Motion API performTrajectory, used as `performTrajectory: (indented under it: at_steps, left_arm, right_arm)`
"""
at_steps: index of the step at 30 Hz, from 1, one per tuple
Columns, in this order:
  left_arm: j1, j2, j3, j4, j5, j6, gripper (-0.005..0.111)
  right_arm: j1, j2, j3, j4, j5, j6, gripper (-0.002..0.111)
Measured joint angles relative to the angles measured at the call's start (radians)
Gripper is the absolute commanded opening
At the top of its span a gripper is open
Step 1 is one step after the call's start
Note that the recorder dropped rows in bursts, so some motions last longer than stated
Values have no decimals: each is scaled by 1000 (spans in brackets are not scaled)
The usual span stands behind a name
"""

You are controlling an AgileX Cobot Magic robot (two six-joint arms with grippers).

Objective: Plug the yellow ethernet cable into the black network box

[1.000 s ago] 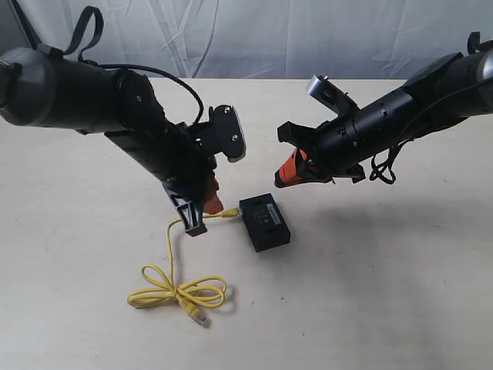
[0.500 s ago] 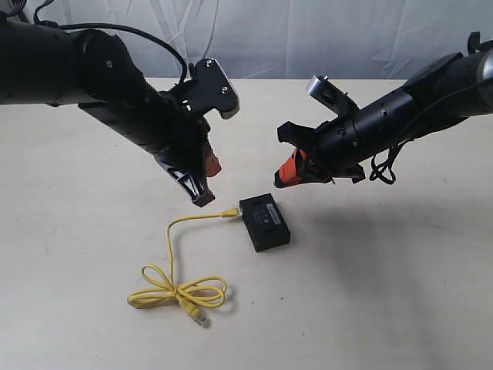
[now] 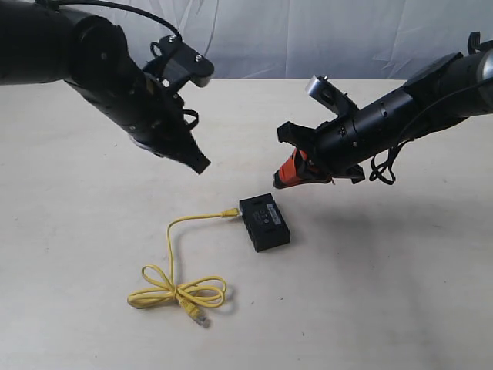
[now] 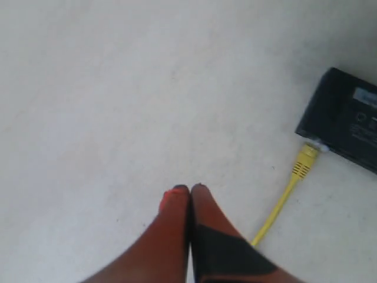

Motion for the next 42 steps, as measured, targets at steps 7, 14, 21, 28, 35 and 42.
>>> performTrajectory:
  at_steps: [7, 14, 21, 28, 35, 42]
  left_arm:
    - [128, -2, -1, -10, 4, -181, 0]
    - [225, -2, -1, -42, 7, -198, 0]
    - [254, -2, -10, -50, 49, -200, 0]
    - [254, -28, -24, -51, 94, -192, 0]
    - [254, -94, -30, -33, 120, -192, 0]
    - [254, -175, -30, -27, 155, -192, 0]
  right_arm:
    - [0, -1, 0, -11, 8, 2, 0]
    - [0, -55, 0, -120, -5, 62, 0]
    - [0, -134, 0, -312, -81, 186, 0]
    - [0, -196, 0, -494, -132, 314, 0]
    - [0, -259, 0, -671, -133, 429, 0]
    - [-2, -313, 0, -906, -115, 634, 0]
